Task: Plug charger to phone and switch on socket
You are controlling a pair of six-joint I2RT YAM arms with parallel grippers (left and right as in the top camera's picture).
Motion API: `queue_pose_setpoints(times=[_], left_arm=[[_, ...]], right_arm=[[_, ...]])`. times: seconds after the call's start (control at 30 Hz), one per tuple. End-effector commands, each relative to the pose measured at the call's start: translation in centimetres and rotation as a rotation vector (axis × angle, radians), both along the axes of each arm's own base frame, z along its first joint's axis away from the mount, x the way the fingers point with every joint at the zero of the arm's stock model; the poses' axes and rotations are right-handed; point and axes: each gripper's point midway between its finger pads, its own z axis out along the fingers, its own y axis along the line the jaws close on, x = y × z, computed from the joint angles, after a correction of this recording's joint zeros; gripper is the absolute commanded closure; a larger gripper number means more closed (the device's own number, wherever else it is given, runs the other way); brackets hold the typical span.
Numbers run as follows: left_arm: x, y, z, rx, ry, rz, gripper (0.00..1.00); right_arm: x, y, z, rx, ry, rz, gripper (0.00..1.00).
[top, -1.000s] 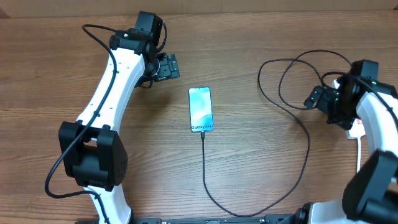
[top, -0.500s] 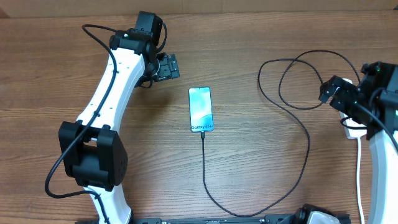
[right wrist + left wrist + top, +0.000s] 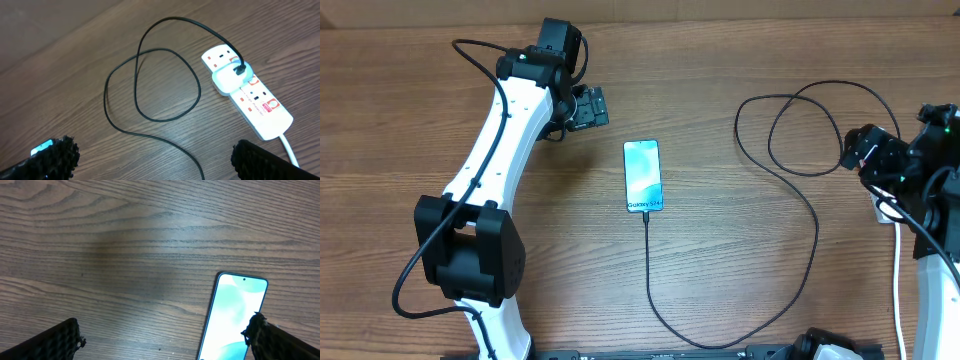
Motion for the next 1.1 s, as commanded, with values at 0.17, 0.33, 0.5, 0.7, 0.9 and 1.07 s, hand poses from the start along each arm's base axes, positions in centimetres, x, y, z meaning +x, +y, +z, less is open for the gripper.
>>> queue_pose_setpoints(times=[0.17, 0.33, 0.5, 0.7, 0.9, 1.07], left_arm=[[0.1, 0.1, 0.7, 0.013, -0.021, -0.017, 0.00], [0.1, 0.1, 0.7, 0.013, -0.021, -0.017, 0.00], [0.1, 0.1, 0.7, 0.013, -0.021, -0.017, 0.00], [0.1, 0.1, 0.7, 0.013, -0.021, -0.017, 0.00], [0.1, 0.1, 0.7, 0.013, -0.021, -0.017, 0.00], [0.1, 0.1, 0.7, 0.013, -0.021, -0.017, 0.00]], right_arm=[[-0.6, 2.1, 2.1, -0.035, -0.069, 0.067, 0.00], [-0.7, 5.6, 3.0, -0.039, -0.105, 0.183, 0.00], [-1.1, 8.0, 3.7, -0.039, -0.132, 0.263, 0.00], [-1.5, 9.3, 4.2, -0.039, -0.151, 0.306, 0.00], [-1.3, 9.3, 3.9, -0.038, -0.141, 0.306, 0.00], [-1.3, 9.3, 3.9, -0.038, -0.140, 0.306, 0.00]])
